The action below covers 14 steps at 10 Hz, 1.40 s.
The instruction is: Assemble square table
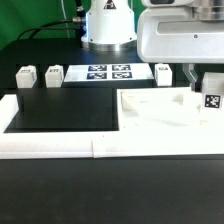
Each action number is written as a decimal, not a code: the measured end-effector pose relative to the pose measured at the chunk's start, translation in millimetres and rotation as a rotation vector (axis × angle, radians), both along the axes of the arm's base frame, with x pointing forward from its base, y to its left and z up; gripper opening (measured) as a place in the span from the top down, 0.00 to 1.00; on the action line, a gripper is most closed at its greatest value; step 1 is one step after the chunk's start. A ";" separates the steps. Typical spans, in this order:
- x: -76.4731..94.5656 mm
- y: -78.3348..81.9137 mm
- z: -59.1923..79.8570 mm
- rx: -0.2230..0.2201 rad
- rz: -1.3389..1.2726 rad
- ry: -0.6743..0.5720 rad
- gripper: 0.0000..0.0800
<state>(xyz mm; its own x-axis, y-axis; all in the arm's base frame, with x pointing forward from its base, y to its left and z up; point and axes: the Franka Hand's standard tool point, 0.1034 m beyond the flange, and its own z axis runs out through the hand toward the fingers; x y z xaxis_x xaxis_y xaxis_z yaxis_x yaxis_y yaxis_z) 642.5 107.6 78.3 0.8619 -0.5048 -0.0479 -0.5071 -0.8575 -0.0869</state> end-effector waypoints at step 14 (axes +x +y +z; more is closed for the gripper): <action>-13.8 10.0 4.4 0.041 -0.402 0.065 0.20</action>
Offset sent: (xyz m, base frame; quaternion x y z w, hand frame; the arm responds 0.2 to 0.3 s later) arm 0.0133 0.0110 0.0032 0.0676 -0.0116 0.3340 0.9401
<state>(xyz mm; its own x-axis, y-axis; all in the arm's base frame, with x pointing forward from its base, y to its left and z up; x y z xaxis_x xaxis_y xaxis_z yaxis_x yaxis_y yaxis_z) 628.7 117.5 82.7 0.5905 -0.7975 -0.1233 -0.8069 -0.5861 -0.0734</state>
